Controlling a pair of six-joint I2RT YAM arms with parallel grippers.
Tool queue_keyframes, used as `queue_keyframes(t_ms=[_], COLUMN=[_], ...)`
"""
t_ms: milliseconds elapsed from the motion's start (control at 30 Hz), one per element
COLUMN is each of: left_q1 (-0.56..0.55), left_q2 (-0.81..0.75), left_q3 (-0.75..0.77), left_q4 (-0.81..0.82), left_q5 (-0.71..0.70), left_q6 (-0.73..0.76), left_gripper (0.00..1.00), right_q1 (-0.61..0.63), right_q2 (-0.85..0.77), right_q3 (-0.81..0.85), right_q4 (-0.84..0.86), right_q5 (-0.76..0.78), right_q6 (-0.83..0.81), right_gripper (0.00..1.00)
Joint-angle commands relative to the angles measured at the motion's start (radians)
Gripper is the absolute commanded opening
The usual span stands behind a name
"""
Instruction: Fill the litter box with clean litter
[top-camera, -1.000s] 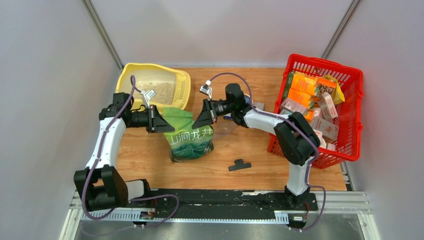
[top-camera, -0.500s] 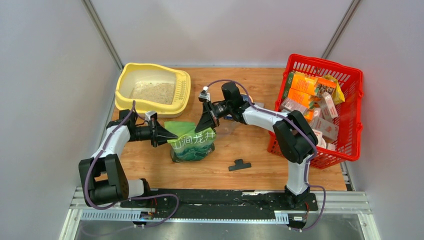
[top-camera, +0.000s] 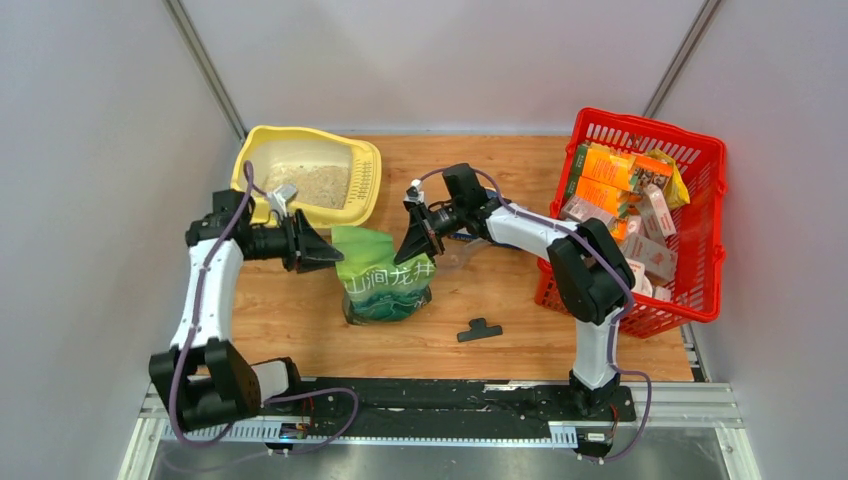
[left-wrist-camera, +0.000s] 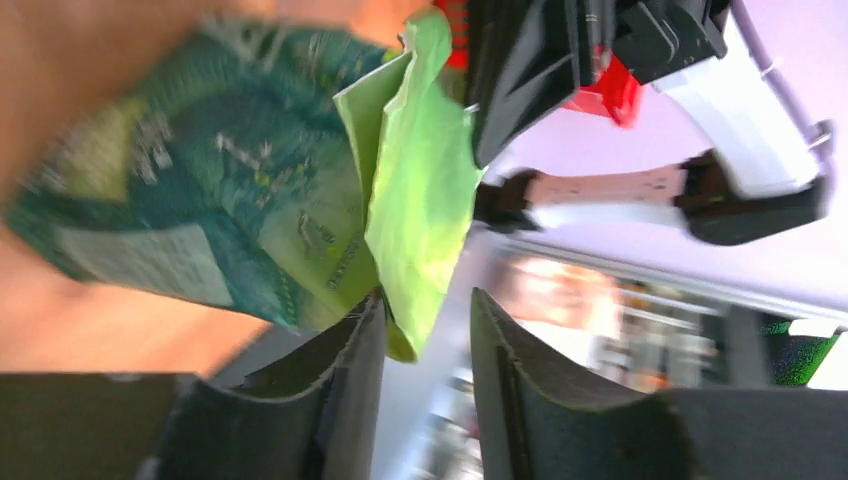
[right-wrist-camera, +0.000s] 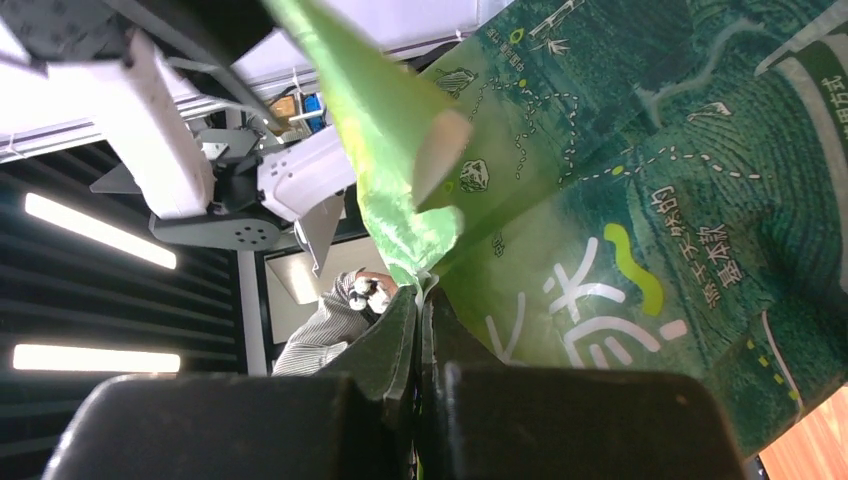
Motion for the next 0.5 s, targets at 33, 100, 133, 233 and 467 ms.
queue_keyframes(t_ms=[33, 100, 133, 233, 467], left_q1=[0.009, -0.01, -0.028, -0.189, -0.525], left_q2=[-0.259, -0.341, -0.405, -0.465, -0.325], left_q3=[0.224, 0.204, 0.195, 0.161, 0.158], left_q4=[-0.107, -0.004, 0.02, 0.088, 0.211], left_q5=[-0.164, -0.169, -0.172, -0.218, -0.418], left_q6=[0.519, 0.634, 0.736, 0.897, 1.076], left_gripper=[0.57, 0.63, 0.68, 0.7, 0.7], right_q1=[-0.021, -0.018, -0.018, -0.018, -0.018], right_q2=[0.007, 0.011, 0.013, 0.004, -0.023], right_q3=[0.086, 0.089, 0.089, 0.077, 0.048], right_q4=[-0.143, -0.141, -0.138, -0.118, -0.105], right_q5=[-0.099, -0.104, -0.105, -0.111, -0.127], right_q6=[-0.041, -0.035, -0.031, -0.027, -0.034], right_gripper=[0.0, 0.0, 0.0, 0.0, 0.0])
